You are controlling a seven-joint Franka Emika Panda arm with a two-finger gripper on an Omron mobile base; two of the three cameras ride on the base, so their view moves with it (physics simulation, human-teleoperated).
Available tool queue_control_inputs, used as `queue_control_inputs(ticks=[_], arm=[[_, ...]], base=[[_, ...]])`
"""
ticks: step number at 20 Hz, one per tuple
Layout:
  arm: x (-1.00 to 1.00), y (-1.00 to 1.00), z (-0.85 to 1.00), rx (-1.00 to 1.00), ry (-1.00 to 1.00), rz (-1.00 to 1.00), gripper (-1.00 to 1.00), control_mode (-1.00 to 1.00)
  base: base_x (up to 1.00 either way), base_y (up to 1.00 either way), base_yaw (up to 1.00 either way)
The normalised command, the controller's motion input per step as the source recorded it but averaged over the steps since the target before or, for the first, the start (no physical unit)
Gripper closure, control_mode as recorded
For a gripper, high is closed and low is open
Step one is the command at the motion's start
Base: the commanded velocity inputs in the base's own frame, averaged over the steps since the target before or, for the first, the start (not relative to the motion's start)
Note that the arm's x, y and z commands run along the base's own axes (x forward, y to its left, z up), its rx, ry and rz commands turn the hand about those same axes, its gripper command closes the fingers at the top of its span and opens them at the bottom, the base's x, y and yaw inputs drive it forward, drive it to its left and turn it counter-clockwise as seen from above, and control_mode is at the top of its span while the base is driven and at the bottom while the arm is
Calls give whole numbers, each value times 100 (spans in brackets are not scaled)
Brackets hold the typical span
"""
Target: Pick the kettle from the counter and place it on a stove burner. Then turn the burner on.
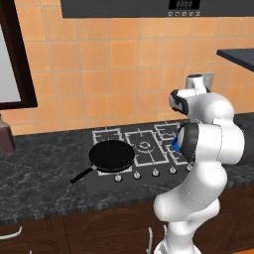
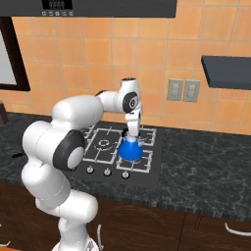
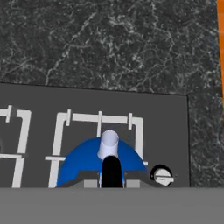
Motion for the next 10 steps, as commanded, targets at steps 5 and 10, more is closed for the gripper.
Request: queue_control_inputs(ticks=[5,10], arm=[[1,-25,-11,-1,0,0,100,-100],[9,-24,0,0,-3,-1,100,-100]], base=[[0,0,0],[0,0,0]])
